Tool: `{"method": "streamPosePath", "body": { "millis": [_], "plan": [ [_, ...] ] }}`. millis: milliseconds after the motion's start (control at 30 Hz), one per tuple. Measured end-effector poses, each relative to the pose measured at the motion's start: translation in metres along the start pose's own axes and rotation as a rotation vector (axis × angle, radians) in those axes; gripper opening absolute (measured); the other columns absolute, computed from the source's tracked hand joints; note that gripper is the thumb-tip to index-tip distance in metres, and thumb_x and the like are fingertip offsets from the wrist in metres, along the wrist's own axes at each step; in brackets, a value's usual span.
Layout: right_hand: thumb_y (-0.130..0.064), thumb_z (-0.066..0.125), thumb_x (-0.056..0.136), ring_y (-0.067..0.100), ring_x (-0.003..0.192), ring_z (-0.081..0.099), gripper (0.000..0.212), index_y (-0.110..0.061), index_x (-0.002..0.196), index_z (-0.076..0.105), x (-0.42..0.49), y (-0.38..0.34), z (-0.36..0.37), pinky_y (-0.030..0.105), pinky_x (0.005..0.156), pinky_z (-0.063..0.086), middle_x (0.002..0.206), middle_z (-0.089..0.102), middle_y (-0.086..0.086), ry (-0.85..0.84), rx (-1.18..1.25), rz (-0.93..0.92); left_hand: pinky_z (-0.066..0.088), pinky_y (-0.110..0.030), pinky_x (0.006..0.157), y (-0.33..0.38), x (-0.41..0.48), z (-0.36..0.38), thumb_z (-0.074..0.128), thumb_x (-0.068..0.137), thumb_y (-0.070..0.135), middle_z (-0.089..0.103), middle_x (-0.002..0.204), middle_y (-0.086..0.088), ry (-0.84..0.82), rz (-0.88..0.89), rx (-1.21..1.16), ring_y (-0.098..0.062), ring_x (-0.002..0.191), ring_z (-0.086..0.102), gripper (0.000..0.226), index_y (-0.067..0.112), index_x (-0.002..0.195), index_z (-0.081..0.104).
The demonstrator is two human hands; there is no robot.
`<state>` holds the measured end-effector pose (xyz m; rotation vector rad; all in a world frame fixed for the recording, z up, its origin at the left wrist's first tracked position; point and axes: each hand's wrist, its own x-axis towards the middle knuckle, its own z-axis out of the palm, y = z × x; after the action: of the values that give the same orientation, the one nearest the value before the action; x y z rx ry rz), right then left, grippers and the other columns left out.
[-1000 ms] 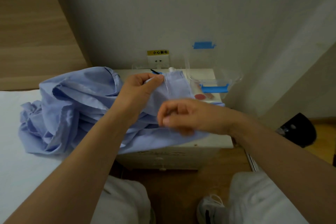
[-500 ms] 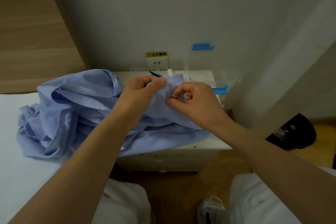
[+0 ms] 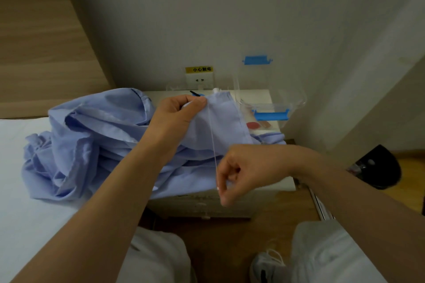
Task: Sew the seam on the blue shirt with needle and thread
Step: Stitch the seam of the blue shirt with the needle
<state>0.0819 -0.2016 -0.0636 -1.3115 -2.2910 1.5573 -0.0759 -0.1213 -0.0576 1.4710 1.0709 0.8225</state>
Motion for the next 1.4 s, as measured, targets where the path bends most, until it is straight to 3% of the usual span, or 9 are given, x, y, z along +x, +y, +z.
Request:
{"method": "streamPosePath", "body": {
  "millis": [100, 200, 400, 467, 600, 800, 933, 1100, 1400],
  "plan": [
    [-0.023, 0.07, 0.087, 0.005, 0.049, 0.04, 0.005, -0.018, 0.087, 0.071, 0.001, 0.006, 0.0, 0.015, 0.053, 0.032, 0.052, 0.05, -0.013, -0.127, -0.051, 0.049, 0.046, -0.033, 0.066, -0.001, 0.0, -0.001, 0.057, 0.094, 0.026, 0.061, 0.063, -0.002, -0.016, 0.011, 0.013, -0.013, 0.063, 0.056, 0.03, 0.012, 0.069, 0.062],
    [-0.026, 0.072, 0.086, 0.005, 0.045, 0.036, 0.008, -0.019, 0.089, 0.07, -0.005, 0.01, -0.008, 0.015, 0.051, 0.031, 0.047, 0.043, -0.01, -0.008, -0.072, 0.095, 0.046, -0.033, 0.066, -0.001, 0.0, -0.001, 0.057, 0.095, 0.026, 0.062, 0.066, -0.003, -0.012, 0.031, 0.029, -0.015, 0.066, 0.056, 0.029, 0.011, 0.071, 0.064],
    [-0.017, 0.07, 0.086, 0.009, 0.044, 0.028, 0.005, -0.018, 0.087, 0.066, -0.011, 0.004, -0.024, 0.021, 0.05, 0.033, 0.043, 0.032, -0.01, 0.882, 0.196, -0.101, 0.052, -0.045, 0.084, 0.002, -0.002, -0.003, 0.057, 0.095, 0.019, 0.07, 0.087, -0.016, -0.08, 0.067, 0.085, -0.023, 0.084, 0.063, 0.022, 0.005, 0.087, 0.071],
    [-0.015, 0.066, 0.09, 0.014, 0.046, 0.029, 0.013, -0.017, 0.103, 0.065, -0.008, 0.002, -0.025, 0.025, 0.052, 0.037, 0.044, 0.029, -0.009, 1.012, 0.265, -0.152, 0.053, -0.041, 0.083, 0.003, -0.003, -0.001, 0.057, 0.095, 0.018, 0.071, 0.087, -0.013, -0.114, 0.083, 0.128, -0.019, 0.083, 0.064, 0.02, 0.006, 0.09, 0.071],
    [-0.016, 0.064, 0.092, 0.005, 0.039, 0.028, 0.017, -0.009, 0.107, 0.068, -0.001, 0.004, -0.021, 0.013, 0.049, 0.033, 0.039, 0.03, -0.011, 1.002, 0.14, -0.126, 0.055, -0.026, 0.075, 0.003, -0.005, 0.0, 0.058, 0.094, 0.017, 0.072, 0.087, -0.008, -0.186, 0.103, 0.156, -0.014, 0.082, 0.067, 0.018, 0.006, 0.093, 0.072],
    [-0.017, 0.067, 0.089, 0.006, 0.045, 0.029, 0.008, -0.01, 0.087, 0.07, 0.002, 0.015, -0.022, 0.041, 0.066, 0.051, 0.043, 0.03, -0.004, 1.062, 0.146, -0.033, 0.051, -0.019, 0.066, 0.0, -0.001, -0.005, 0.065, 0.089, 0.021, 0.071, 0.077, -0.008, -0.124, 0.118, 0.252, -0.009, 0.071, 0.063, 0.017, 0.009, 0.081, 0.072],
    [-0.017, 0.066, 0.09, 0.008, 0.045, 0.029, 0.008, -0.011, 0.088, 0.069, 0.002, 0.014, -0.02, 0.032, 0.069, 0.051, 0.044, 0.03, -0.002, 1.056, 0.171, -0.042, 0.05, -0.014, 0.064, 0.001, -0.002, -0.007, 0.062, 0.091, 0.02, 0.07, 0.08, -0.006, -0.138, 0.17, 0.321, -0.003, 0.071, 0.062, 0.016, 0.008, 0.087, 0.072],
    [-0.017, 0.066, 0.09, 0.007, 0.044, 0.03, 0.007, -0.013, 0.086, 0.07, 0.003, 0.015, -0.02, 0.04, 0.068, 0.052, 0.042, 0.031, -0.007, 1.055, 0.192, -0.048, 0.05, -0.011, 0.067, 0.004, -0.004, -0.007, 0.061, 0.092, 0.021, 0.073, 0.079, 0.004, -0.163, 0.171, 0.306, 0.0, 0.076, 0.066, 0.015, 0.012, 0.091, 0.074],
    [-0.003, 0.051, 0.096, 0.006, 0.051, 0.039, 0.016, -0.016, 0.1, 0.059, -0.001, 0.015, -0.021, 0.014, 0.054, 0.037, 0.056, 0.041, 0.002, 1.052, 0.264, -0.147, 0.051, -0.014, 0.066, 0.009, -0.007, -0.007, 0.062, 0.091, 0.013, 0.072, 0.075, 0.002, -0.16, 0.127, 0.181, -0.003, 0.074, 0.066, 0.013, 0.009, 0.086, 0.073]
  ]
}}
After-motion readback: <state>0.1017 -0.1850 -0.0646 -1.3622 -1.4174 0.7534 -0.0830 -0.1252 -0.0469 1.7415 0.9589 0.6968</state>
